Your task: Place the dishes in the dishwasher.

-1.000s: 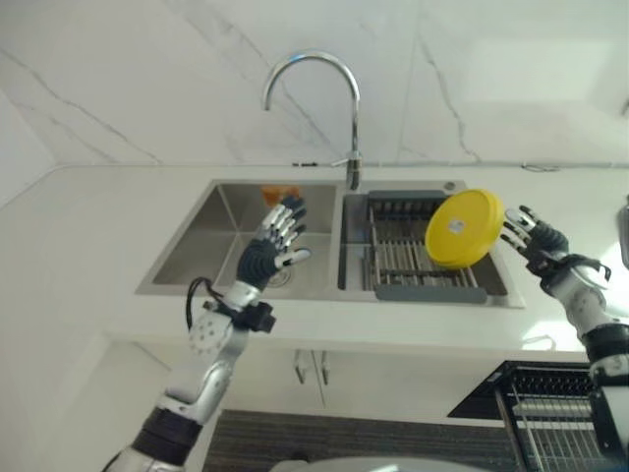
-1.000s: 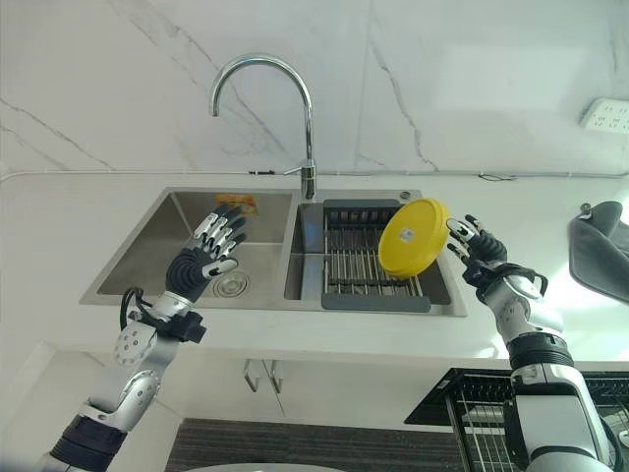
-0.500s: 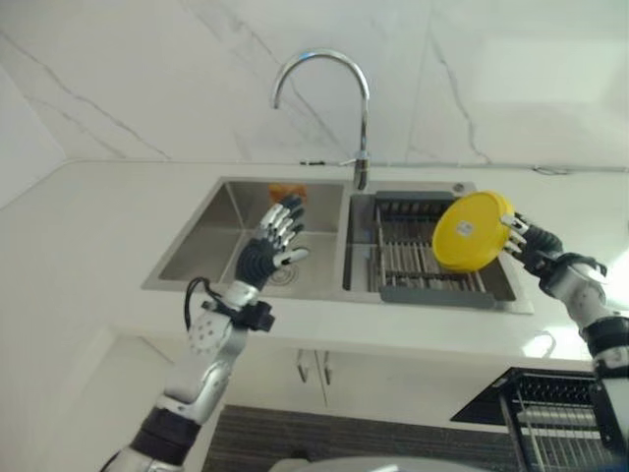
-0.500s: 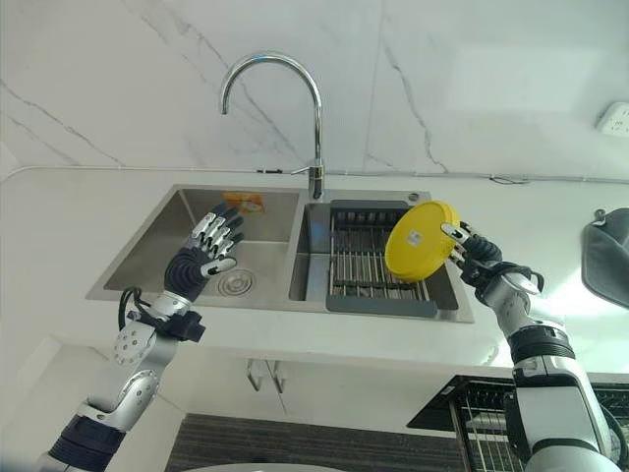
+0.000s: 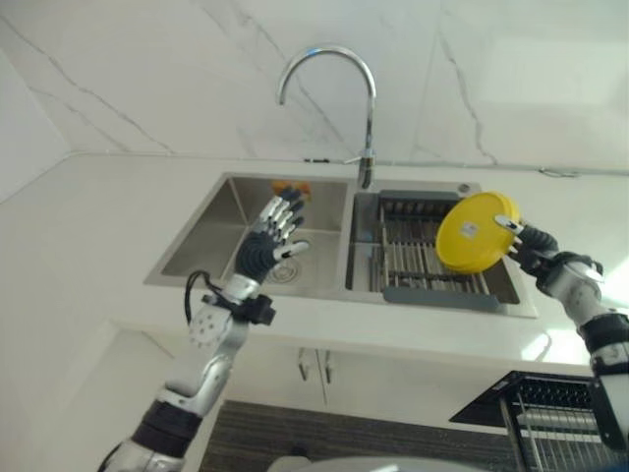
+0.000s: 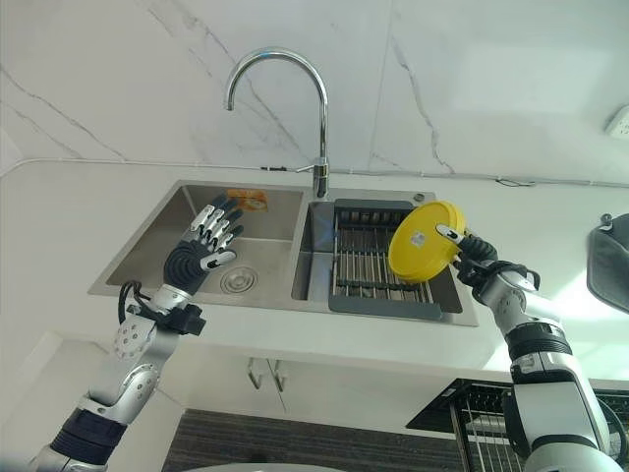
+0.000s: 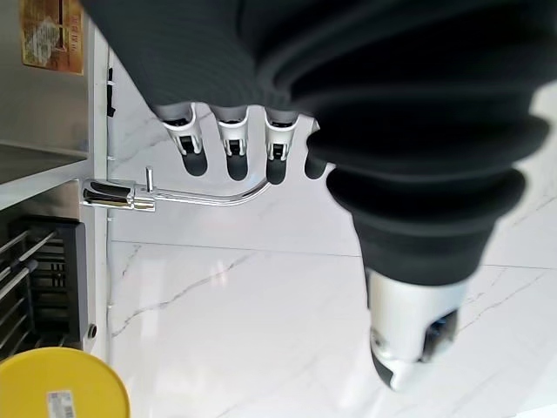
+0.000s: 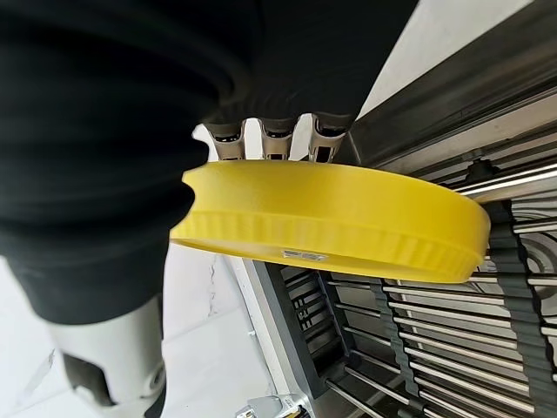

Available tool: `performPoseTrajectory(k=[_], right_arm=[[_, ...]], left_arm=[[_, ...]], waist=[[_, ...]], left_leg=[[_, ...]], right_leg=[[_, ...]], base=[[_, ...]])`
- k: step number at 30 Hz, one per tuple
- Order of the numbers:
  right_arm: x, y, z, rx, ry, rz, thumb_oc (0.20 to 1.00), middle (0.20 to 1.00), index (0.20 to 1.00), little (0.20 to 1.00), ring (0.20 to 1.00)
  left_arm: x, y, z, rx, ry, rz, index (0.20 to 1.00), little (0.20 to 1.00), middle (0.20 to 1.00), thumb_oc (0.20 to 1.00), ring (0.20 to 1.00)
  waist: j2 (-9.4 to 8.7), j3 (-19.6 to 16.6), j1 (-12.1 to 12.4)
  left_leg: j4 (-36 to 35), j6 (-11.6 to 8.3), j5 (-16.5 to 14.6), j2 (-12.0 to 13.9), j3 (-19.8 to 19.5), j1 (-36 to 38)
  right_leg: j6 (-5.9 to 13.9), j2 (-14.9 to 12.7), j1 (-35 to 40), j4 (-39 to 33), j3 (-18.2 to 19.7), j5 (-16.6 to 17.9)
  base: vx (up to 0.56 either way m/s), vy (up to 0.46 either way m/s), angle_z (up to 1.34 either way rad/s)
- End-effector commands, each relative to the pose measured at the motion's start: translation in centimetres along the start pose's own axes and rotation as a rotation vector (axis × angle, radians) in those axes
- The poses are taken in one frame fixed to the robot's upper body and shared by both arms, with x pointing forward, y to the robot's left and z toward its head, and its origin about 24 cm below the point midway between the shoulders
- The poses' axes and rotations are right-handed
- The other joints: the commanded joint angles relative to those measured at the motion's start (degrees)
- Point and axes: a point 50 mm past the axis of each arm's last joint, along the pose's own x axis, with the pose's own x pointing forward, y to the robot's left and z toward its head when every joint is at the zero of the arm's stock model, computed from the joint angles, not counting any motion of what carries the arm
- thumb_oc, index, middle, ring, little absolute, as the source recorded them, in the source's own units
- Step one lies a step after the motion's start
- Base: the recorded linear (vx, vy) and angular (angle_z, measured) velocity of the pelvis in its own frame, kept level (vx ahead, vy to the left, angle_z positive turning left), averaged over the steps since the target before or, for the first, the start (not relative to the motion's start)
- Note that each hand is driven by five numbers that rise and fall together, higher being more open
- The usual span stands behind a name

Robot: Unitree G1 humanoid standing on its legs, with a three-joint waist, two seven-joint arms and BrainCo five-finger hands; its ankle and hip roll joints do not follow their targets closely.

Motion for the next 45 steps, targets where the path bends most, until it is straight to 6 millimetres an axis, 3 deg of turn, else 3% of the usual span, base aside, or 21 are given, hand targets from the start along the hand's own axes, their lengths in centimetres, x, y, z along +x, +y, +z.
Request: performPoseTrajectory(k=[1, 14, 45], right_arm=[[0.4, 1.5, 5.9, -0.045, -0.139, 0.050, 1.000, 1.000, 1.000, 1.000, 1.000], [0.5, 0.6, 5.3, -0.043, -0.095, 0.018, 1.000, 1.000, 1.000, 1.000, 1.000], [1.4, 1.3, 4.6, -0.002, -0.086, -0.019, 1.000, 1.000, 1.000, 1.000, 1.000]], left_arm=[[1.9, -0.4, 2.4, 0.008, -0.115, -0.054, 1.000, 1.000, 1.000, 1.000, 1.000], [2.1, -0.4, 2.4, 0.008, -0.106, -0.051, 1.000, 1.000, 1.000, 1.000, 1.000], [2.7, -0.6, 2.5, 0.023, -0.091, -0.058, 1.000, 1.000, 1.000, 1.000, 1.000]], waist=[[-1.89, 0.3, 1.6], [-1.88, 0.5, 2.2], [-1.20, 0.3, 3.2]], left_leg=[[0.6, -2.38, -7.7, 2.5, 0.7, 3.5], [0.6, -2.34, -7.7, 2.3, 0.3, 3.5], [0.6, -2.11, -7.9, 1.8, -0.5, 3.7]], right_leg=[[1.17, -2.4, 0.8, 0.4, -1.8, -5.3], [1.10, -2.2, 1.2, 0.4, -1.9, -5.6], [0.77, -2.1, 2.0, 0.4, -2.9, -6.2]], base=[[0.00, 0.000, 0.00], [0.00, 0.000, 0.00], [0.00, 0.000, 0.02]])
